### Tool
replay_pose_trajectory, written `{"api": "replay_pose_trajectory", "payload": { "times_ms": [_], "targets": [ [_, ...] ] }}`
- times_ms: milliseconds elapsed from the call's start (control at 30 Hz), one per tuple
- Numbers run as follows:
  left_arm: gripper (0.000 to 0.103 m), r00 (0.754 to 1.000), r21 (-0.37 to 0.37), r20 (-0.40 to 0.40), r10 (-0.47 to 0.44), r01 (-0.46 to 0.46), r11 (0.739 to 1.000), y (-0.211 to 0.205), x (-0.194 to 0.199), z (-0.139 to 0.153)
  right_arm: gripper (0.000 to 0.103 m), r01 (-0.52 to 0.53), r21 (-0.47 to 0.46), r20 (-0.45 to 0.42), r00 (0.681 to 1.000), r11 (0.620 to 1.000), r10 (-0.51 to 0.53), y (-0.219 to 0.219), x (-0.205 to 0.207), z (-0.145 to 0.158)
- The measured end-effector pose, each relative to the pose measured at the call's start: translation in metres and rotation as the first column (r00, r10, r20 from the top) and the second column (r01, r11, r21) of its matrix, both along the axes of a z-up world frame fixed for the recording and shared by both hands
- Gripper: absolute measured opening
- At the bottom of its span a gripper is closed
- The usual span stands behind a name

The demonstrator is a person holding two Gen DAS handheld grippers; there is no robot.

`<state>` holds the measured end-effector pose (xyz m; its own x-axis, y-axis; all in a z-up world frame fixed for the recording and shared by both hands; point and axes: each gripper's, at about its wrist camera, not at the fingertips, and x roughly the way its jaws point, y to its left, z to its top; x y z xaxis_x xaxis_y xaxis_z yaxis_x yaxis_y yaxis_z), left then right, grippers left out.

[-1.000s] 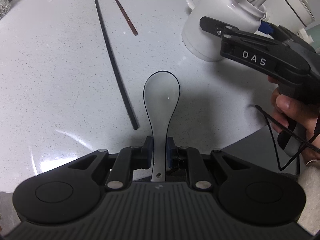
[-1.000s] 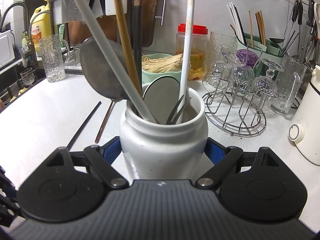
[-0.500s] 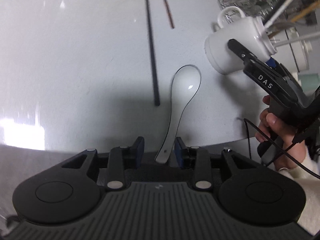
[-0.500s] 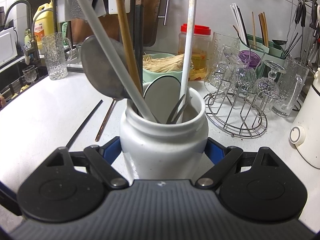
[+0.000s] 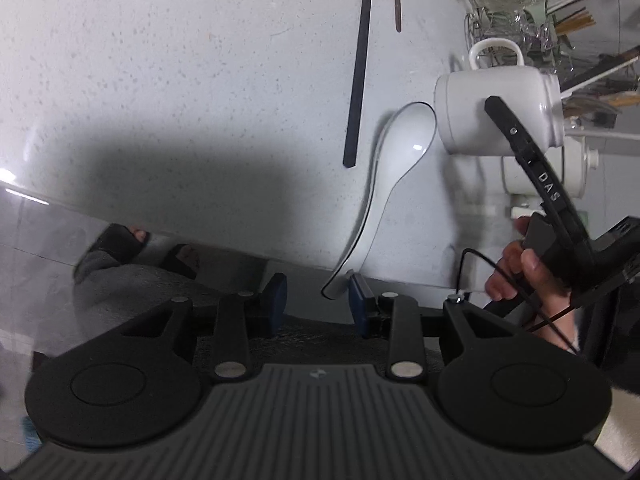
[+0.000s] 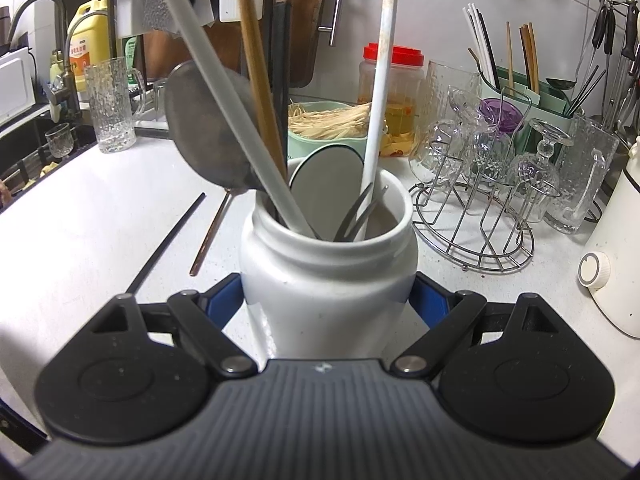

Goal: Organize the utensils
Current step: 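Carry the white ceramic spoon with the left gripper toward the jar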

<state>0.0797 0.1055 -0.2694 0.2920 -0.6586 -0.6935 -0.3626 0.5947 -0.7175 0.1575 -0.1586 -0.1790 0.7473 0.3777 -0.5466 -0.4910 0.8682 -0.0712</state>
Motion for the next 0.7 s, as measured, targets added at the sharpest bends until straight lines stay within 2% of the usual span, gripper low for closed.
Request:
{"api": "replay_pose_trajectory", "payload": {
  "times_ms": [233,367,400,500,633,700],
  "targets": [
    [0.038,0.997,-0.114,0.01,0.076,-0.075,0.991,0.002,-0.003,-0.013,0.091,-0.007,-0.015,-0.001,1.0,1.0,0.007,0.0,-0.001,0.0],
    [0.038,0.994,-0.202,0.012,0.112,-0.107,0.973,0.001,-0.006,-0.021,0.089,-0.019,-0.036,-0.019,1.0,0.999,0.018,-0.001,-0.002,-0.004],
    [0.041,0.993,-0.209,0.006,0.122,-0.118,0.971,0.001,-0.007,-0.021,0.088,-0.022,-0.043,-0.027,0.999,0.999,0.021,-0.001,-0.002,-0.005],
    [0.047,0.99,-0.189,0.004,0.139,-0.136,0.972,0.001,-0.008,-0.02,0.087,-0.03,-0.045,-0.045,0.999,0.999,0.028,-0.003,-0.001,-0.008],
    [0.046,0.99,-0.146,0.004,0.14,-0.138,0.98,-0.005,-0.006,-0.015,0.088,-0.036,-0.028,-0.05,0.998,0.999,0.034,-0.005,0.0,-0.007],
    [0.044,0.99,-0.115,-0.022,0.139,-0.141,0.983,-0.004,-0.007,-0.016,0.088,-0.037,-0.026,-0.05,0.998,0.999,0.036,-0.005,0.0,-0.007]
  ]
}}
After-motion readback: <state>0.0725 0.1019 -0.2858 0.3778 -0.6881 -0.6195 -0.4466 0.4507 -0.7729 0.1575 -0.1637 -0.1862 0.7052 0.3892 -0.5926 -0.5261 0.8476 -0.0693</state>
